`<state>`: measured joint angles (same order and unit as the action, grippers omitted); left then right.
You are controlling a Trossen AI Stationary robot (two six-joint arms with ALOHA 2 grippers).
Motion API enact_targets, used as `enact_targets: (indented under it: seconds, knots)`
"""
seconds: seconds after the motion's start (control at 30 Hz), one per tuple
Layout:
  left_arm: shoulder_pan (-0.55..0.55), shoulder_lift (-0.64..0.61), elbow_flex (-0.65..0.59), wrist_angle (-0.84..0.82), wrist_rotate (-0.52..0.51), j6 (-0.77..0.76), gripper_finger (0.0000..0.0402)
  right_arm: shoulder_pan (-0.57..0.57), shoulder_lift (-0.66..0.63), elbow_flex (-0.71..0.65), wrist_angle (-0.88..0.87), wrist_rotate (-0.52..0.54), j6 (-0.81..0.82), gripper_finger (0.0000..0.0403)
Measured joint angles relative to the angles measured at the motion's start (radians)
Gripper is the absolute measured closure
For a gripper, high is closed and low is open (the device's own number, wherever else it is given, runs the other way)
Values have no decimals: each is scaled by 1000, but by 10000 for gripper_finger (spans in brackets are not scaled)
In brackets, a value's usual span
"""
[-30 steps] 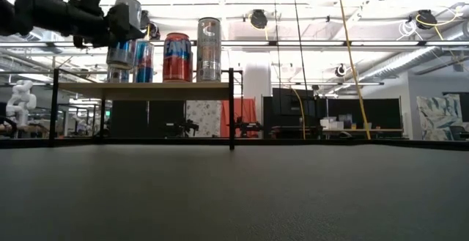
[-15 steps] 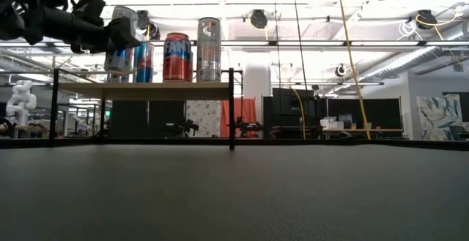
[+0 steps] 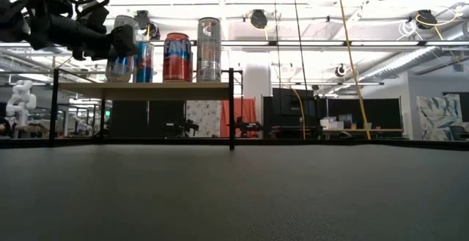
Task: Place canned beverage on shelf
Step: Put the white-blue soda can aligned with the other white-blue soda can on the shelf
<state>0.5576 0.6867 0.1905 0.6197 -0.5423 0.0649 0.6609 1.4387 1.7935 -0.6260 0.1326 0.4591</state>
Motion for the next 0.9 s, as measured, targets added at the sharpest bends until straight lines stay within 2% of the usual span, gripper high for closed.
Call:
enact_targets:
  seconds: [0.2,0.9]
  knots:
    - [21,26,0,-1,0,-6,135,5,0,0,0,1,-2,133]
    - [40,71,3,-46,10,-14,130,4,0,0,-7,2,-3,133]
